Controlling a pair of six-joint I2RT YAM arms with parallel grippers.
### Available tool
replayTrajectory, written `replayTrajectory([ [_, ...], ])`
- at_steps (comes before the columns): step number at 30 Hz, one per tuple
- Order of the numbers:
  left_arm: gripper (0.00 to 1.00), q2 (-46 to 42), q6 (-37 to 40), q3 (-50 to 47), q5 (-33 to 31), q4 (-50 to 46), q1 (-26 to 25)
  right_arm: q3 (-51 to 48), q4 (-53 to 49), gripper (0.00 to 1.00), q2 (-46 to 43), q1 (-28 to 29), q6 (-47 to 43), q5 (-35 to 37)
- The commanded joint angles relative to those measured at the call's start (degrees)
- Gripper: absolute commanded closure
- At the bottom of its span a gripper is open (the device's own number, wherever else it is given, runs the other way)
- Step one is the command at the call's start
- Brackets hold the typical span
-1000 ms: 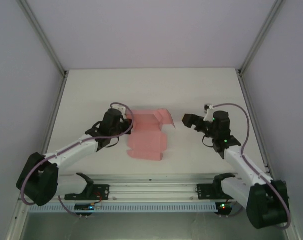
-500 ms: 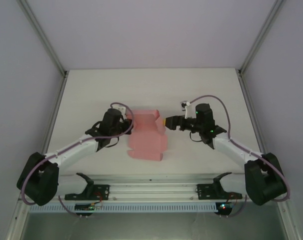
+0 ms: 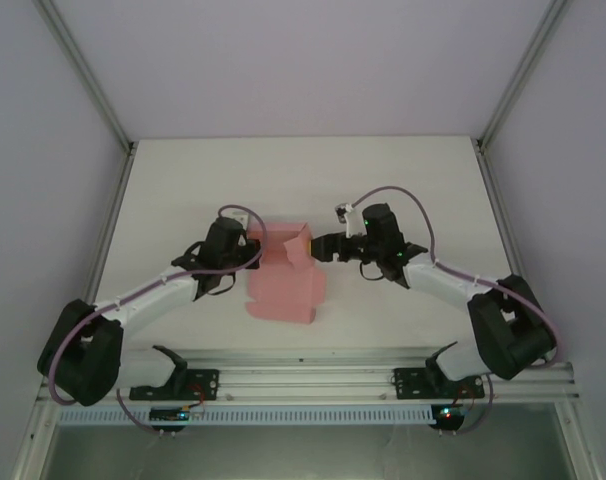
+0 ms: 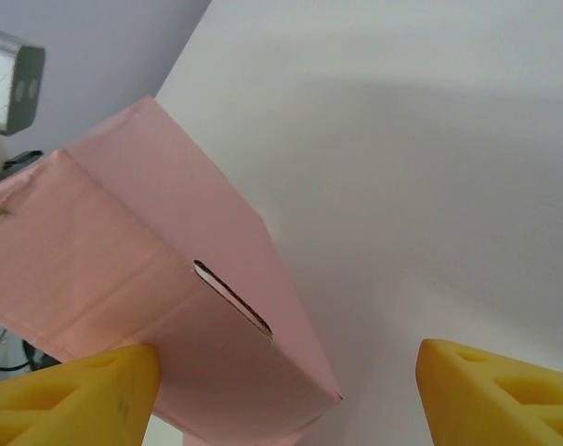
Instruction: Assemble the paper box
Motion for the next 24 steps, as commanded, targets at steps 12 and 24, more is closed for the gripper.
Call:
replayTrajectory([
  [12, 1.0, 0.09, 0.39, 3.91, 1.11, -1.62, -1.34, -1.58, -16.9, 0.23, -15.52, -7.63, -12.98, -6.18],
  [24, 1.0, 0.68, 1.36, 4.65, 2.66, -1.66, -1.28, 4.08, -18.04, 0.27, -11.61, -6.25, -19.37, -6.69],
])
